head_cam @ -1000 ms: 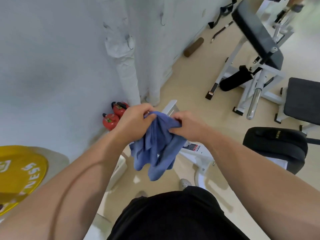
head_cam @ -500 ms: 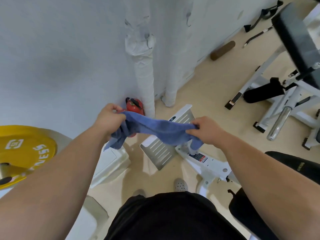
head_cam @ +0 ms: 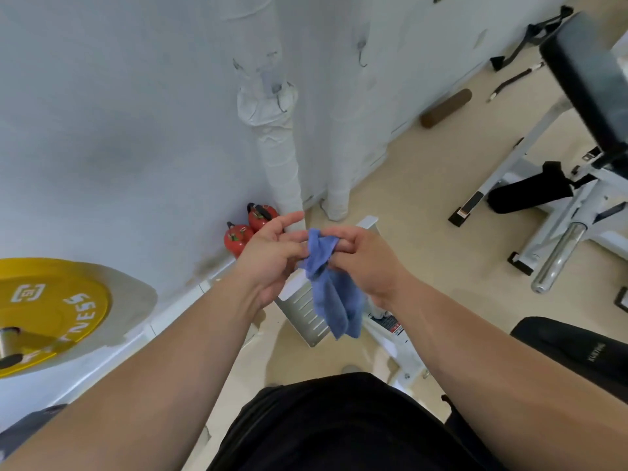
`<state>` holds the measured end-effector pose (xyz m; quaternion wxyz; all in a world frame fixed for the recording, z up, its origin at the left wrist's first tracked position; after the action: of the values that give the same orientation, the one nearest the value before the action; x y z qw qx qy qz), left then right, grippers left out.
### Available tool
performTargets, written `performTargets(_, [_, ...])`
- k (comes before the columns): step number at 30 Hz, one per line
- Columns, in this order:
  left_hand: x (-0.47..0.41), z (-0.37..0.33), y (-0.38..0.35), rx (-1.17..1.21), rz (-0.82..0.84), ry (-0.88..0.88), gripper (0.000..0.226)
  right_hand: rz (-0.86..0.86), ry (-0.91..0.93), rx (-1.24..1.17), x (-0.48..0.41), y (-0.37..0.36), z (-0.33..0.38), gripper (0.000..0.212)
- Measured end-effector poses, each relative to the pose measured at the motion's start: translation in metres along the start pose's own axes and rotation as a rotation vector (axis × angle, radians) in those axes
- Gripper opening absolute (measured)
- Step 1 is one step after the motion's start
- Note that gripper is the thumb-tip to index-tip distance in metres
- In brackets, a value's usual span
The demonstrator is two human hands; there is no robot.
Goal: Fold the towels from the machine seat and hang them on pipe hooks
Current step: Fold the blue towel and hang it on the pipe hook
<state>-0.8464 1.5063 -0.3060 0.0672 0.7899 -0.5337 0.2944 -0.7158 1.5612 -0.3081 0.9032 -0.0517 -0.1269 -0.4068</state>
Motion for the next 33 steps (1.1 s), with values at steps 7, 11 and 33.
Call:
performTargets(7, [-0.003, 0.012, -0.021, -0.018, 0.014, -0.075, 0.057, -0.306, -0.019, 0.053, 0.001, 0.027, -0.012, 0.019])
performTargets(11, [-0.003, 0.012, -0.021, 0.056, 0.057, -0.063, 0.052, -0.38, 0.008, 0.075, 0.002, 0.03, -0.003, 0.025])
performTargets(33, [0.013, -0.022, -0.001, -0.053, -0.131, -0.221, 0.038, -0.273, 0.108, -0.186, 0.016, -0.007, 0.029, 0.03])
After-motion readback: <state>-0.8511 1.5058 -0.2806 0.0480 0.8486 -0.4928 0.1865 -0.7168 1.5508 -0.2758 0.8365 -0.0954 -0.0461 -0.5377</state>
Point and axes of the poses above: each hand's wrist, its own x-axis away from the middle knuckle, its own y-axis out of the back of the hand, z = x × y, the point moved 8 cm from there along -x, towards the middle knuckle, and after that the axes turned 1 degree about y, right-handed, at the moved point
